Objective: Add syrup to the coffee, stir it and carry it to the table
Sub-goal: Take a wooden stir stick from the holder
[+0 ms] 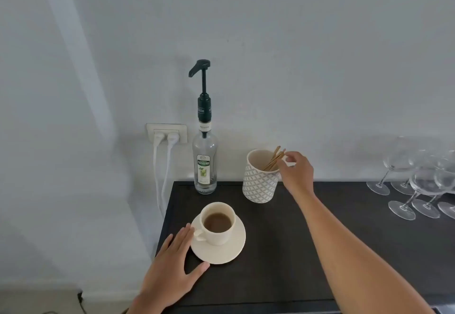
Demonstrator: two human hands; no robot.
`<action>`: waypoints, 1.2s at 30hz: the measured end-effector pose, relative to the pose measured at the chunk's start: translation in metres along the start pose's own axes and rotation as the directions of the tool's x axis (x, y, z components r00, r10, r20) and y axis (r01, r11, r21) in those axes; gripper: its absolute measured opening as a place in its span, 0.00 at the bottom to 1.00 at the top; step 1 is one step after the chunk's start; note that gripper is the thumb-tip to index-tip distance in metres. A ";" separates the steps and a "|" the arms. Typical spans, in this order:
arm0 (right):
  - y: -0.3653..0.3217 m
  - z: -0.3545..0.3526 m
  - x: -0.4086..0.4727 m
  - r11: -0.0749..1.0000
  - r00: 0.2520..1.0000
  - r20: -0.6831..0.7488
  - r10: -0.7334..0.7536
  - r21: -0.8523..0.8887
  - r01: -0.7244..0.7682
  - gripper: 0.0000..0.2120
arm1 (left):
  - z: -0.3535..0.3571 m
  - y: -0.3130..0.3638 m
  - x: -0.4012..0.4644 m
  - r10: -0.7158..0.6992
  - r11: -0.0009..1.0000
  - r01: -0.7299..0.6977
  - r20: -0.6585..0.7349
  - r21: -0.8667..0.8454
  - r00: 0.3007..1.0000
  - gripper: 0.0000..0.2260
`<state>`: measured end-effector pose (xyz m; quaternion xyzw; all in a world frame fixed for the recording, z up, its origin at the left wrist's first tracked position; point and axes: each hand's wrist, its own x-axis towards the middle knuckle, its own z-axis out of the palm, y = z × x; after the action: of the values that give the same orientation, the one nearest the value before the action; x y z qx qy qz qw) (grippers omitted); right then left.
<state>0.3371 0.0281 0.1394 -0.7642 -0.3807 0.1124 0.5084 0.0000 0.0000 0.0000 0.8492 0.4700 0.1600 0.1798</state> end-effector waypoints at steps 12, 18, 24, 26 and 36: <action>0.003 0.015 0.030 0.994 0.992 -0.062 0.107 -0.021 -0.109 0.12 | 0.009 -0.009 0.004 0.008 1.000 -0.008 -0.048 -0.012 0.999 0.46; 0.001 0.008 0.029 0.997 0.996 -0.052 0.073 -0.001 -0.073 0.08 | 0.011 -0.012 0.005 -0.017 1.000 0.017 -0.015 0.004 1.000 0.44; -0.009 -0.005 0.015 0.996 0.998 -0.062 0.008 0.086 -0.003 0.03 | 0.003 -0.006 0.004 -0.030 1.000 0.030 -0.006 -0.006 1.000 0.44; -0.017 -0.013 0.007 0.993 0.996 -0.076 -0.039 0.113 0.047 0.02 | 0.001 -0.002 0.003 -0.036 0.999 0.036 -0.011 -0.006 0.999 0.44; -0.014 -0.031 -0.106 0.854 0.847 -0.190 -0.497 0.066 0.516 0.04 | -0.010 0.009 -0.003 -0.045 0.999 0.045 -0.011 0.010 0.999 0.42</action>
<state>0.2756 -0.0644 0.1427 -0.6127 -0.5183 -0.0681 0.5927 0.0012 -0.0059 0.0124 0.8384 0.4908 0.1580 0.1766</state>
